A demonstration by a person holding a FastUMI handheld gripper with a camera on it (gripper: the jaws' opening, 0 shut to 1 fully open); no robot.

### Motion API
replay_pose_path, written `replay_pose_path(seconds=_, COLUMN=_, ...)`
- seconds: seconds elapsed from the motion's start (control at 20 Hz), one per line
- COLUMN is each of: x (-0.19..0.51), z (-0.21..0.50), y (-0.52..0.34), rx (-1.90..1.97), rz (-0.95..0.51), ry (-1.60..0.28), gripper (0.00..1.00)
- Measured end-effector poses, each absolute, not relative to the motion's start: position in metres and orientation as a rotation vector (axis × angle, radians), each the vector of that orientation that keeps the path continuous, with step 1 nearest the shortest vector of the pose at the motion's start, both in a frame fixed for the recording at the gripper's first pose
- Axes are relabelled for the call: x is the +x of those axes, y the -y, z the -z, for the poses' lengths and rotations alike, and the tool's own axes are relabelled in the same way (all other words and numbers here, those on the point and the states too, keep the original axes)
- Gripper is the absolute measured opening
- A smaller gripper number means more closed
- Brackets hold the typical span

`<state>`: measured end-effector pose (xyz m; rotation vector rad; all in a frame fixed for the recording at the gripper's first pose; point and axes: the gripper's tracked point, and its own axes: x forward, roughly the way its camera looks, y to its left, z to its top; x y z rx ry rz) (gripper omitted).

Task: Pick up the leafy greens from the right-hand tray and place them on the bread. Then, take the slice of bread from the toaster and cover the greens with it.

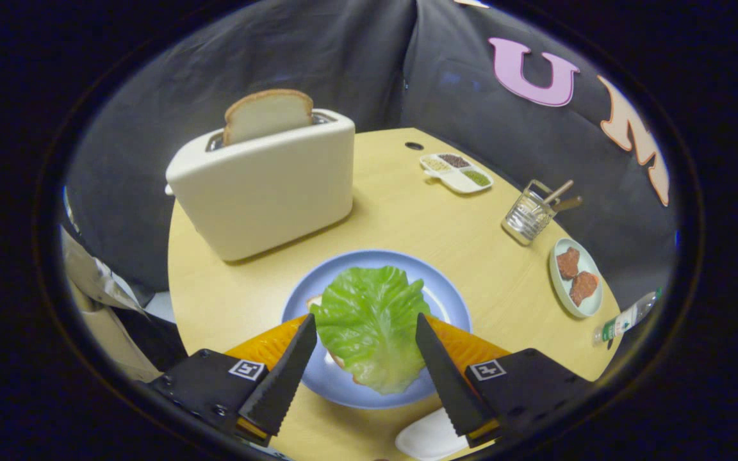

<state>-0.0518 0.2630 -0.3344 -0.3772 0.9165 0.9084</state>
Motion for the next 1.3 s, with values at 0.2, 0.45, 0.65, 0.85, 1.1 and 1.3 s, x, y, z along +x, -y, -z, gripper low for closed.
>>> replay_pose_path(seconds=0.2, x=-0.045, z=0.289, y=-0.287, rx=-0.314, rz=-0.908, ry=-0.869, gripper=1.0)
replay_pose_path(seconds=0.45, x=-0.042, z=0.246, y=-0.32, rx=-0.281, rz=-0.922, ry=-0.832, gripper=0.99)
replay_pose_path(seconds=0.65, x=-0.041, z=0.218, y=-0.352, rx=-0.205, rz=-0.923, ry=-0.841, gripper=0.99)
replay_pose_path(seconds=0.85, x=-0.035, z=0.2, y=-0.382, rx=-0.101, rz=-0.889, ry=-0.879, gripper=0.99)
replay_pose_path(seconds=1.1, x=-0.031, z=0.188, y=-0.418, rx=0.016, rz=-0.878, ry=-0.922, gripper=0.96)
replay_pose_path(seconds=1.3, x=-0.028, z=0.195, y=-0.436, rx=0.06, rz=-0.839, ry=-0.982, gripper=0.96)
